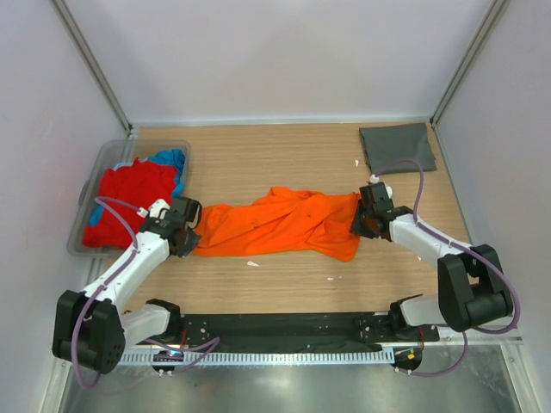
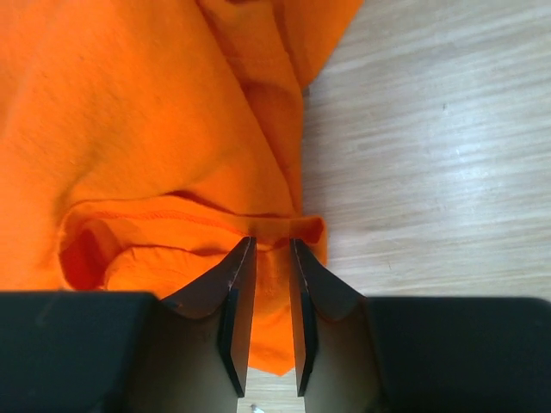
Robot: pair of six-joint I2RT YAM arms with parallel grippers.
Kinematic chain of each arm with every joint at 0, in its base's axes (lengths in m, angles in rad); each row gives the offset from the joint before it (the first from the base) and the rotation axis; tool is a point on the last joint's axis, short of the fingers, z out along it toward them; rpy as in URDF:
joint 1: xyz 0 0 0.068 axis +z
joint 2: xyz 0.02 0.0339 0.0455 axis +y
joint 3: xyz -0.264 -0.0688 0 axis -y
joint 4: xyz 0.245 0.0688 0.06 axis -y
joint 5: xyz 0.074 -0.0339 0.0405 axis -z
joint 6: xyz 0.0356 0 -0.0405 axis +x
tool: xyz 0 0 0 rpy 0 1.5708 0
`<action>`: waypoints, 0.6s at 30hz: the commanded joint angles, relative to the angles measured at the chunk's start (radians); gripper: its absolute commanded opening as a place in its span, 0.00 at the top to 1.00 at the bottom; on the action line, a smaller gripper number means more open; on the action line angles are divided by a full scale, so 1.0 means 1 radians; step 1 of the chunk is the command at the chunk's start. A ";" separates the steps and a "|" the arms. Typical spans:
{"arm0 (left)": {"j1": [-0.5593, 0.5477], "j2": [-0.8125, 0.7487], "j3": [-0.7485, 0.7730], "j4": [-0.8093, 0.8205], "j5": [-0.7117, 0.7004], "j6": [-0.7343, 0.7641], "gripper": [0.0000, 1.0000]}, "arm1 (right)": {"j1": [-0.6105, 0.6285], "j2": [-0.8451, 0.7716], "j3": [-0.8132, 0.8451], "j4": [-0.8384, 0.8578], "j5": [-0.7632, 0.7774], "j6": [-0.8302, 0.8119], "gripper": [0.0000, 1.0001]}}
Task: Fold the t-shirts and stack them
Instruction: Flatten the tshirt out
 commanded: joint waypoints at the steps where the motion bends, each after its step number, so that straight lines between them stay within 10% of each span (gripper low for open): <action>1: 0.000 0.003 0.022 0.023 -0.029 0.013 1.00 | -0.003 0.035 0.087 0.005 0.012 -0.044 0.71; 18: -0.001 -0.009 0.028 0.022 -0.041 0.019 1.00 | 0.055 0.039 0.077 0.172 -0.349 -0.153 0.61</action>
